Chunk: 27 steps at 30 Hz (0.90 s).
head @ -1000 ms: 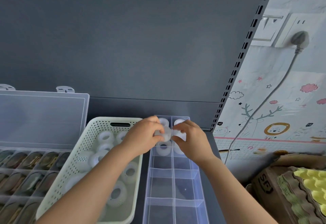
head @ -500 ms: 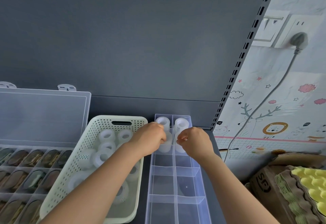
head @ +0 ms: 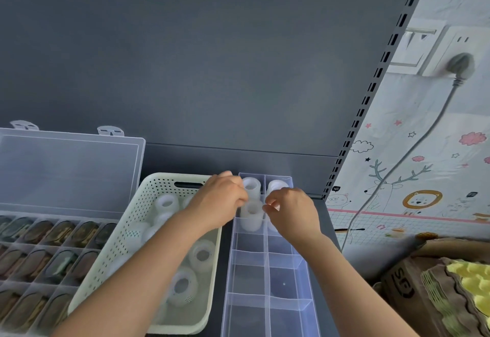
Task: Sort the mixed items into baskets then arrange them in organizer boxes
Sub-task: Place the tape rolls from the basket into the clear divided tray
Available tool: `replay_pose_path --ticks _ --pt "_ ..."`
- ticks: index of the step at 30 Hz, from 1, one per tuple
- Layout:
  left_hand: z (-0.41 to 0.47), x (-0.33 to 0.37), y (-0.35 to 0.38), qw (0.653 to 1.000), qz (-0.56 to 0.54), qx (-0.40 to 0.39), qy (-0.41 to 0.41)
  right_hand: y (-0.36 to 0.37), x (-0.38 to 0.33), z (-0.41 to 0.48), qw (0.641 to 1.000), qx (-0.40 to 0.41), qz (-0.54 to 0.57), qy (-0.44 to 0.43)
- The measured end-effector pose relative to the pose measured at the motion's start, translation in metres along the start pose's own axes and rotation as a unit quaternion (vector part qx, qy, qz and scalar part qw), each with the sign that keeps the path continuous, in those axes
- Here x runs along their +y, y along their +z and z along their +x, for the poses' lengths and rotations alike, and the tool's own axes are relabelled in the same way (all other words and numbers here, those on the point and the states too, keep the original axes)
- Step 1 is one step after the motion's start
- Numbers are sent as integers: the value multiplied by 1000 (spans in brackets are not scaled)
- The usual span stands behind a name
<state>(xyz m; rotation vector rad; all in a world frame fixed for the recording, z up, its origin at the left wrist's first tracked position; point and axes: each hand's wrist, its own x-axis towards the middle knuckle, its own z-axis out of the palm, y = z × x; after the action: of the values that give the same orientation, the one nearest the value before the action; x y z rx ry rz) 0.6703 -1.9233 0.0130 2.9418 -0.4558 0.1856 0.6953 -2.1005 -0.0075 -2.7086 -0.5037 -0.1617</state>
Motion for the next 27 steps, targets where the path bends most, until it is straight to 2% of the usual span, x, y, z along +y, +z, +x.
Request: replay_pose_path --ticks 3,7,9,11,14,20,23,27 --pt "-24 -23 -20 996 -35 8 -76 0 -27 -2 993 5 66 -93" --pt "-68 -57 -34 978 -18 -108 -178 9 -70 -11 970 -49 94 -218" --pt "-89 -64 -32 968 -20 -163 -190 18 -87 -14 957 -84 32 -274" --pt "-103 -66 -26 965 -9 -176 -194 24 -101 -17 938 -123 -100 -308" --pt "-115 -66 -19 968 33 -145 -202 29 -116 -22 901 -186 -220 -324" --pt "-120 -64 -7 973 106 -93 -183 25 -127 -22 883 -272 -218 -314" --pt "-120 -63 -3 975 121 -76 -171 28 -128 -26 882 -253 -235 -320" --pt "-120 -61 -1 974 124 -61 -180 32 -131 -27 903 -208 -222 -303"
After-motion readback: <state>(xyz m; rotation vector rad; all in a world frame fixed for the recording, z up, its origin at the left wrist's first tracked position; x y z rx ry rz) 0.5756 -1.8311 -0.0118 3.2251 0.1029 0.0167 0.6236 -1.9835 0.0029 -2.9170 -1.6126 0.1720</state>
